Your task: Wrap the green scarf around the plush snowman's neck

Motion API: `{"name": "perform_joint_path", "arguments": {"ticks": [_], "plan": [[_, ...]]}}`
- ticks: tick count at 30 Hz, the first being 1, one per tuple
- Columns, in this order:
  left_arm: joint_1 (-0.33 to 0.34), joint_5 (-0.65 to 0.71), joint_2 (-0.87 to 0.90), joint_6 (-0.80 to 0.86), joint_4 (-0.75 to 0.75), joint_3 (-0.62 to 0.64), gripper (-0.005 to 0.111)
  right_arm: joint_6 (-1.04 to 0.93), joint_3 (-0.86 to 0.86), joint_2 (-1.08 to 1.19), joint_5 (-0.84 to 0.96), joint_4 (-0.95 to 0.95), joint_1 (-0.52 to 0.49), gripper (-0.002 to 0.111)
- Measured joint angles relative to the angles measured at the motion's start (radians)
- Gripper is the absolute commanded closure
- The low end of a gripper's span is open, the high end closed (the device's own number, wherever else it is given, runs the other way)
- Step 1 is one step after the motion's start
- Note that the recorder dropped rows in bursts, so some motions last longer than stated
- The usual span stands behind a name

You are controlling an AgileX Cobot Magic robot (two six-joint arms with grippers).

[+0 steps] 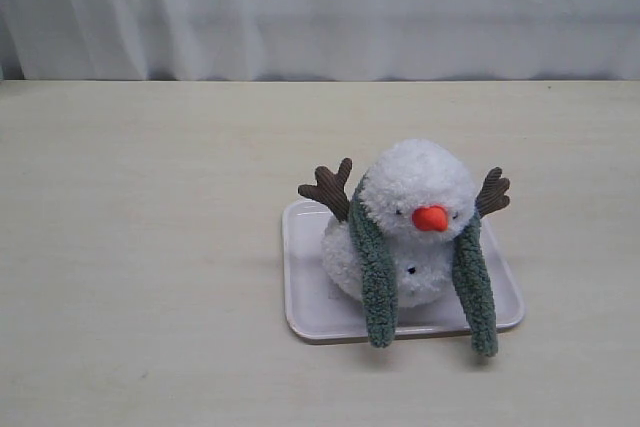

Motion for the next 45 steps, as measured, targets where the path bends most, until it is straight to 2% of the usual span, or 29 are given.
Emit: {"name": "perform_joint_path", "arguments": {"ticks": [4,6,29,31,36,45], "plan": [[0.0,0.0,0.0,0.0,0.0,0.0,0.107,0.0,0.001,0.0,0.223,0.0,0.0,0.104],[0.0,0.0,0.0,0.0,0.0,0.0,0.107,0.0,0.001,0.0,0.241,0.0,0.0,0.104],[0.0,0.0,0.0,0.0,0.0,0.0,0.107,0.032,0.001,0.0,0.249,0.0,0.0,0.104],[0.0,0.0,0.0,0.0,0.0,0.0,0.107,0.078,0.001,0.0,0.249,0.0,0.0,0.104],[0.0,0.0,0.0,0.0,0.0,0.0,0.107,0.397,0.001,0.0,0.245,0.0,0.0,0.104],[0.0,0.0,0.0,0.0,0.0,0.0,0.107,0.461,0.001,0.0,0.243,0.0,0.0,0.104]]}}
